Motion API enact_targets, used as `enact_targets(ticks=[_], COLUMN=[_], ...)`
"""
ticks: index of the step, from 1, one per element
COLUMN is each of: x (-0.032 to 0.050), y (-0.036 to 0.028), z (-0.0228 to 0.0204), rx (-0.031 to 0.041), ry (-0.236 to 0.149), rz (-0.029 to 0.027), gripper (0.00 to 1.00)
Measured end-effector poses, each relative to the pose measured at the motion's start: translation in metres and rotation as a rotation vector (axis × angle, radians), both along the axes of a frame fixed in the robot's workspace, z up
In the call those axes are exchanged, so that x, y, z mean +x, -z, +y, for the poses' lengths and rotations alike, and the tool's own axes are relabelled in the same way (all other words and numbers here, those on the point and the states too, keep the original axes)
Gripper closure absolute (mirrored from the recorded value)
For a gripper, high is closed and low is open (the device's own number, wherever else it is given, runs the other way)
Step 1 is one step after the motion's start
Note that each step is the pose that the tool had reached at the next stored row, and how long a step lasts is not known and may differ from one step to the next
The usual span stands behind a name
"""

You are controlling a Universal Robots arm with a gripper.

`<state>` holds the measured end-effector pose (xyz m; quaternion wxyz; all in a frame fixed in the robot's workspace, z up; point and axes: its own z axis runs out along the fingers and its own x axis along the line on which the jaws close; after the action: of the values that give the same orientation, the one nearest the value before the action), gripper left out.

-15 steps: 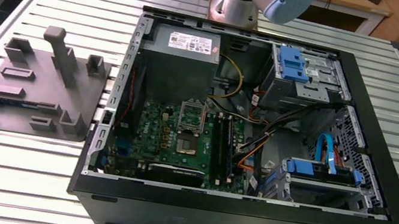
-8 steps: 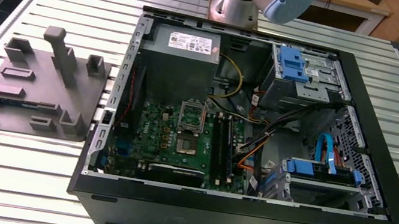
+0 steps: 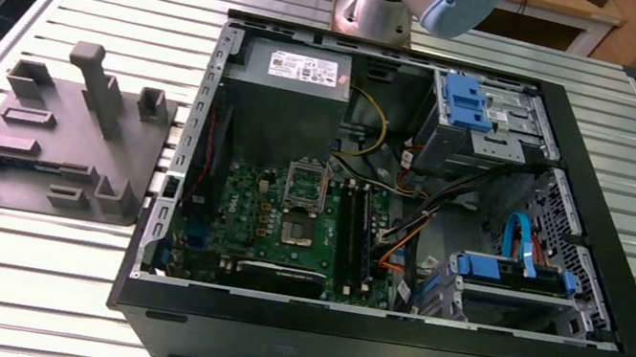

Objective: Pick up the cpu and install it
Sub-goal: 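Pick up the cpu and move it towards the insertion slot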

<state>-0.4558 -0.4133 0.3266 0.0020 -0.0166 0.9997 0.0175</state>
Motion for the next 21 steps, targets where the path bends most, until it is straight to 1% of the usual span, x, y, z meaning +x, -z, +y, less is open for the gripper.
enact_targets(ticks=[4,6,8,21], x=[0.0000,0.0000,0.0000,0.0010], y=[-0.0001,-0.0012,-0.0045,-0.0045], z=[0.0000,0.0000,0.0000,0.0000], rx=[0.0000,0.0000,0.0000,0.0000], ry=[0.000,0.000,0.000,0.000], rz=[-0.0001,0.0000,-0.0001,-0.0001], gripper=[0.53,0.53,0.53,0.53])
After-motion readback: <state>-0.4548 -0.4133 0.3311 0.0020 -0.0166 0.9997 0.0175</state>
